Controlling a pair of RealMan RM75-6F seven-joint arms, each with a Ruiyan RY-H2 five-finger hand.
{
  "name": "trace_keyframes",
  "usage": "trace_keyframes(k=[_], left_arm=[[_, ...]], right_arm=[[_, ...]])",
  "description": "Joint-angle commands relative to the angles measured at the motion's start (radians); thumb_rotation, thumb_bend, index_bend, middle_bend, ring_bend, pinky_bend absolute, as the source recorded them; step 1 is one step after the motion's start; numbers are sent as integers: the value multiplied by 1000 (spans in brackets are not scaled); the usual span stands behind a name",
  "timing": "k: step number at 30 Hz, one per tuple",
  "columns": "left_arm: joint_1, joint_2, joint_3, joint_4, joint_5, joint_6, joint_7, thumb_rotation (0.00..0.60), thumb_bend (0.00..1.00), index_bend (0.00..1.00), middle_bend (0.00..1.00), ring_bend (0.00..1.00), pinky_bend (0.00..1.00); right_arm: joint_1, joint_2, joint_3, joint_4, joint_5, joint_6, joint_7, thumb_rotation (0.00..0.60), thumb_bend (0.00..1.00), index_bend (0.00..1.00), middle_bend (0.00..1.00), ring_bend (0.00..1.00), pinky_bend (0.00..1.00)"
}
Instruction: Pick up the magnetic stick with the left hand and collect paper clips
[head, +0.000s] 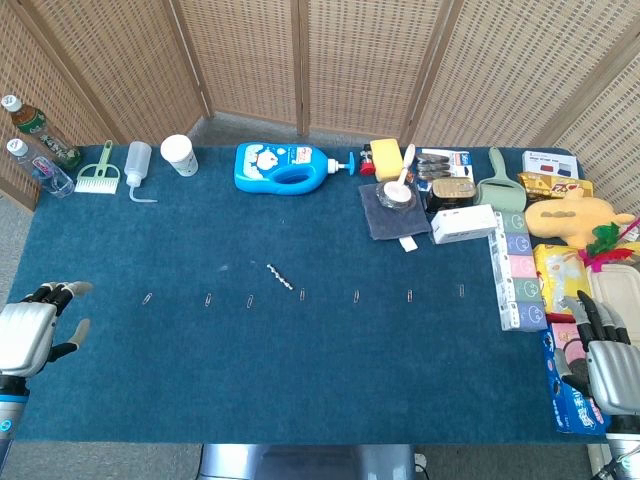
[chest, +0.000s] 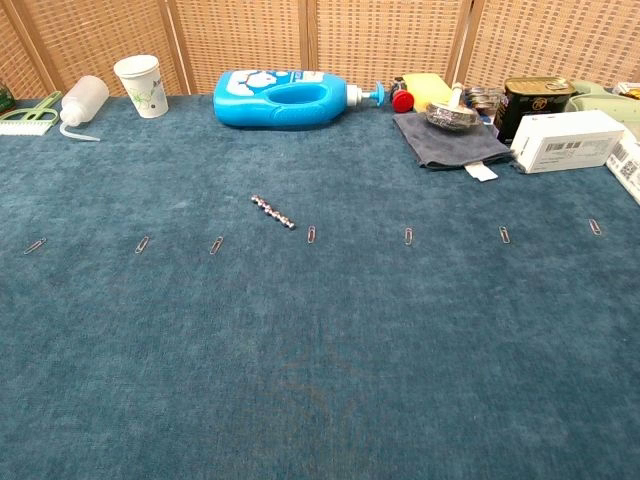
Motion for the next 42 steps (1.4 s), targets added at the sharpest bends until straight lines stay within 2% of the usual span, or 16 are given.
trace_keyframes(k=[1,12,16,20,23,27,30,34,38,42], left_arm=[[-2,0,-2,-1,1,-3,-2,600,358,274,359,299,496],[-36,14,-14,-18,30,-41,-2,600,358,274,359,300,496],[-93,10,-41,-5,37,-102,-21,600,358,271,359,314,496],[-179,-4,-79,24,22,-206,-52,600,358,253,381,356,500],[-237,-23,-102,48,13,-267,-41,600,355,252,483,460,574],[-340,-73,-133,94,-4,-384,-28,600,267,259,764,760,809],[-408,-112,-144,128,-14,-460,-10,600,228,268,913,905,951],[-471,-161,-151,168,-26,-520,42,600,227,281,997,994,1000],[-524,-221,-157,206,-39,-553,111,600,247,309,1000,1000,1000],[-594,-319,-169,265,-70,-597,174,600,259,373,1000,1000,1000]], right_arm=[[-1,2,-1,0,0,1,-1,600,500,0,24,0,71],[-19,8,-6,-3,-6,30,15,600,500,0,24,0,71],[-25,10,-8,-5,-4,35,15,600,500,0,24,0,70],[-32,14,-7,-13,-3,46,13,600,500,0,24,0,71],[-38,15,-7,-17,-2,54,10,600,500,0,24,0,70],[-45,13,-9,-21,4,57,6,600,500,0,24,0,71],[-48,14,-8,-25,8,58,2,600,500,0,24,0,70],[-49,18,-5,-29,12,58,0,600,500,0,24,0,71],[-49,20,-2,-31,15,59,0,600,500,0,24,0,71],[-48,19,1,-29,22,52,3,600,500,0,24,0,71]])
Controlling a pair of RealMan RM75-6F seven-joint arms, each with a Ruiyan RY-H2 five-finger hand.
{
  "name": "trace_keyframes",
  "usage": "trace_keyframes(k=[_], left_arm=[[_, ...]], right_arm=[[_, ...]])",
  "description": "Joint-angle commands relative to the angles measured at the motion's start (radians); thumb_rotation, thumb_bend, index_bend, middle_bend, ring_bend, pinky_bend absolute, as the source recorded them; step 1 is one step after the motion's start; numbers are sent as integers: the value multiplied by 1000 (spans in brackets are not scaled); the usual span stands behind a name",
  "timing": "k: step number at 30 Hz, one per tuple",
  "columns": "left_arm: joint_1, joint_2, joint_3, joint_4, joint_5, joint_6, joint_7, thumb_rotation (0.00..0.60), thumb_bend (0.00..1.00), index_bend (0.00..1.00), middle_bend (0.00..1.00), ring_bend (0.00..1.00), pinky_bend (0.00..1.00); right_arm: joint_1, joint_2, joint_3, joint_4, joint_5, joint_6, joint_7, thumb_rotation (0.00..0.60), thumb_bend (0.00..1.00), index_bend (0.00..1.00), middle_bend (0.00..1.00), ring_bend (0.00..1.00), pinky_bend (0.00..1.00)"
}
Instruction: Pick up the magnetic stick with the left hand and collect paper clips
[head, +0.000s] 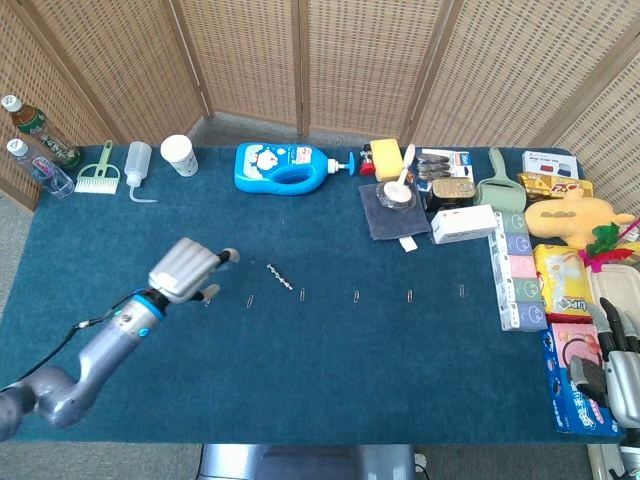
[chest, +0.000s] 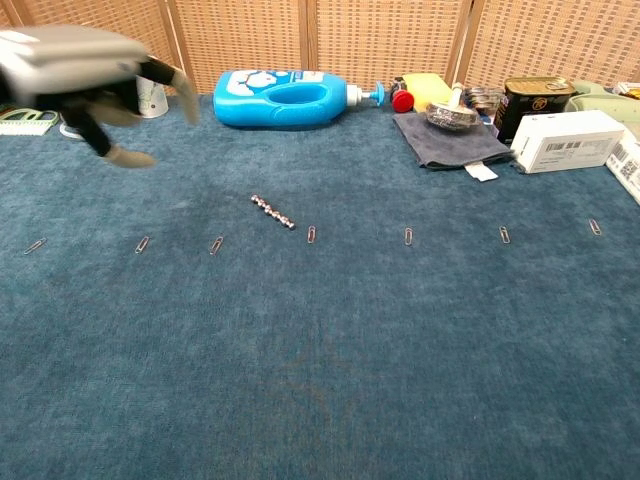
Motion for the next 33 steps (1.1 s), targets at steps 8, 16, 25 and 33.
trace_keyframes(k=[8,16,25,33], left_arm=[[-128,-179,-25,141,-122,-86,95,600,357,430,1000,1000,1000],[-170,-270,-15,224,-159,-90,88,600,357,448,1000,1000,1000],[-195,-333,8,286,-170,-94,79,600,351,396,1000,1000,1000],[-211,-384,17,349,-173,-91,56,600,345,402,1000,1000,1000]], right_arm=[[0,0,8,13,18,-10,16,600,500,0,24,0,71],[-2,1,12,28,29,-17,33,600,500,0,24,0,70],[-6,0,14,47,37,-22,52,600,500,0,24,0,71],[-13,6,16,53,40,-15,65,600,500,0,24,0,71]])
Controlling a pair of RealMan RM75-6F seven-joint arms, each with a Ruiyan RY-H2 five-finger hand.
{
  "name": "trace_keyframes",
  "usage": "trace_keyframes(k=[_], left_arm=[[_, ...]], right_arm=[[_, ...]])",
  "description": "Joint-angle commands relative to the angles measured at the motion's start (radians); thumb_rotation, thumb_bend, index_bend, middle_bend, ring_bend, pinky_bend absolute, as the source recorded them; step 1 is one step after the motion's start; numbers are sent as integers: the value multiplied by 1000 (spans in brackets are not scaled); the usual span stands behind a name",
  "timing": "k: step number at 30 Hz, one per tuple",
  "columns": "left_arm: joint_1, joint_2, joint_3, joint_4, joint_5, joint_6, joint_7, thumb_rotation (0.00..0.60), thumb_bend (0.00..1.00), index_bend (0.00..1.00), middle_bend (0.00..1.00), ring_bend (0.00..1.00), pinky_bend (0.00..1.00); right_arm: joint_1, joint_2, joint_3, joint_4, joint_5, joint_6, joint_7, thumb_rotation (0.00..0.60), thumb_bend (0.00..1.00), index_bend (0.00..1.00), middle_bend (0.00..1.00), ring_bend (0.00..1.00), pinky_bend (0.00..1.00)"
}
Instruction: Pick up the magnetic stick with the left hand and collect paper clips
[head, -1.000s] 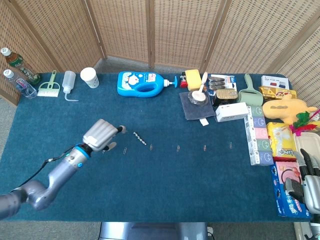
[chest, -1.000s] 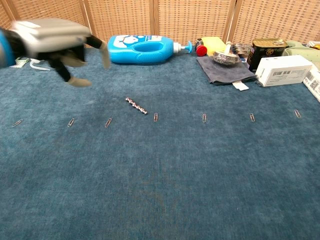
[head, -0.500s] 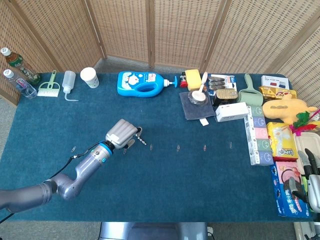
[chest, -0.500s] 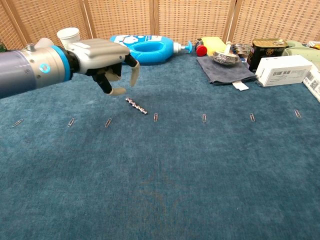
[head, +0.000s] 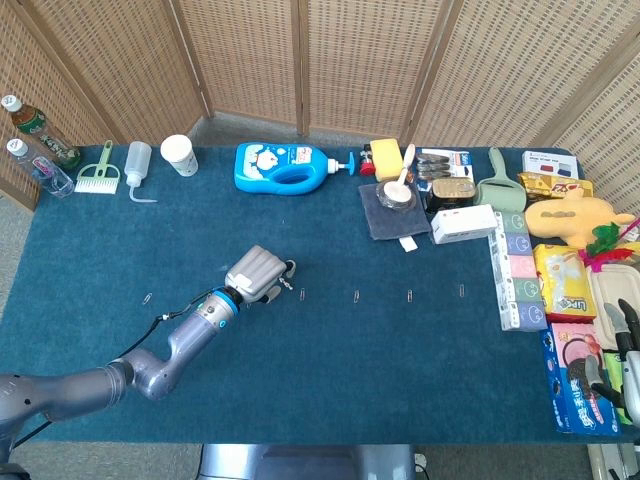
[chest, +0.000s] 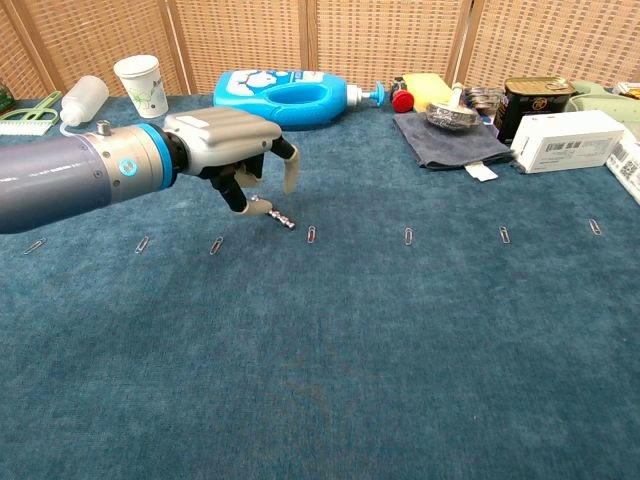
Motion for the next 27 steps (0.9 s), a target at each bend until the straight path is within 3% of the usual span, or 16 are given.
trace_keyframes(k=[1,27], left_arm=[[-5,-14,2,17,0,4,-11,600,345,403,1000,1000,1000],[-40,-126,34,183,7,-25,-44,600,346,428,1000,1000,1000]], right_arm=[[-2,1,0,1,1,1,1,600,500,0,24,0,71],[-22,0,3,22,22,3,21,600,499,0,24,0,71]])
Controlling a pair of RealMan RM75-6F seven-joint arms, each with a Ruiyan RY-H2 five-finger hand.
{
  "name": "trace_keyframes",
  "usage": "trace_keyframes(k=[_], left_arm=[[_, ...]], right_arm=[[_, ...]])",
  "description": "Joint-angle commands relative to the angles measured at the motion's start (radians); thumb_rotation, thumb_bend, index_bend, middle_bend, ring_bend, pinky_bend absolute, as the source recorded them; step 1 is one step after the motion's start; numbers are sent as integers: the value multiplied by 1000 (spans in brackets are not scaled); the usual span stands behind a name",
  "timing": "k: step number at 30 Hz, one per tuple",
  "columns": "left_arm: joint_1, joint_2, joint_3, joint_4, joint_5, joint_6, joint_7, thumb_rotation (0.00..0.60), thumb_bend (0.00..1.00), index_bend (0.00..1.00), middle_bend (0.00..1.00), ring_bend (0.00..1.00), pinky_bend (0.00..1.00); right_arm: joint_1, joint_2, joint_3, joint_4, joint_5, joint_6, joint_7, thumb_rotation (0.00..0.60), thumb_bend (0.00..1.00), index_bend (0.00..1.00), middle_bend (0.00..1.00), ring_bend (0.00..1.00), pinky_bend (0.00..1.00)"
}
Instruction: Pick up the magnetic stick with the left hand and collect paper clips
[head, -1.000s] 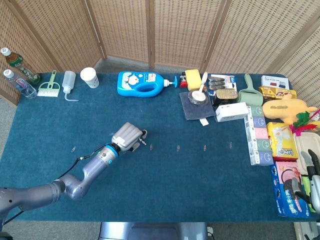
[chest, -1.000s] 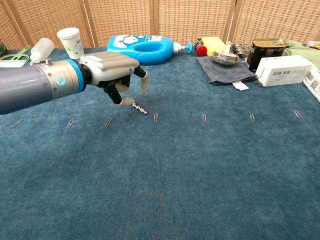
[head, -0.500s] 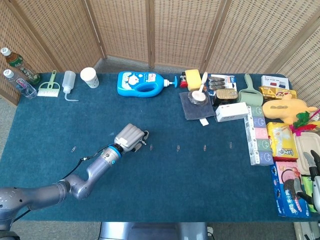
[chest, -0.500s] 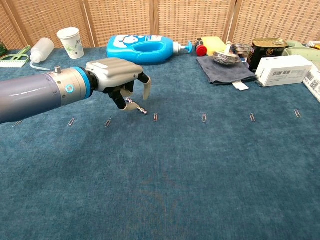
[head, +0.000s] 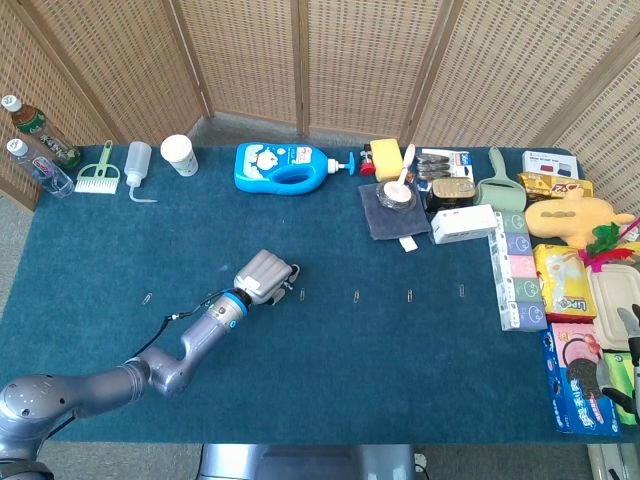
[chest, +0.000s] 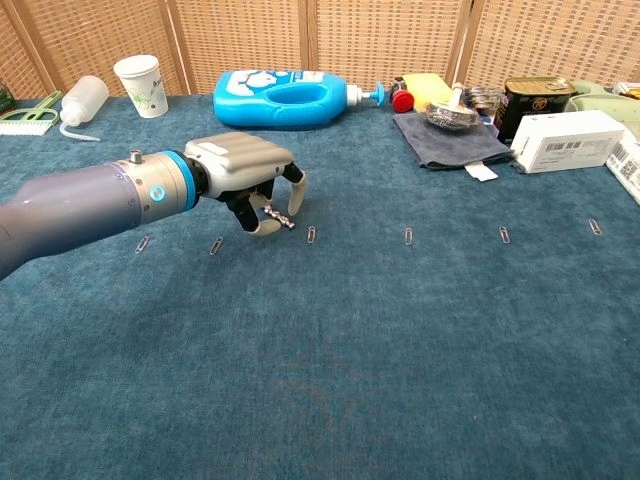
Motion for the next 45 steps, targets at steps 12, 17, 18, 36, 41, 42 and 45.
trace_keyframes(k=[12,17,18,36,41,42,45], left_arm=[[-16,-42,-3,64,18,-3,-34,600,346,432,1000,1000,1000],[-19,-47,-3,72,22,-2,-37,600,347,449,1000,1000,1000],[-19,-47,-3,72,22,-2,-37,600,347,453,1000,1000,1000],[-24,-59,-7,102,7,-20,-31,600,347,459,1000,1000,1000],[-25,-57,-8,100,7,-19,-27,600,347,488,1000,1000,1000],[-25,-56,-8,100,6,-19,-25,600,347,500,1000,1000,1000],[-25,-55,-8,100,2,-22,-20,600,348,532,1000,1000,1000]], right_arm=[[-11,4,4,-1,8,4,1,600,500,0,24,0,71],[-14,4,5,1,11,5,2,600,500,0,24,0,71],[-14,4,5,1,12,5,2,600,500,0,24,0,71],[-19,3,8,6,17,2,0,600,500,0,24,0,71],[-20,2,10,9,18,2,1,600,500,0,24,0,71],[-19,2,10,9,18,1,1,600,501,0,24,0,71],[-19,0,12,11,18,2,2,600,500,0,24,0,71]])
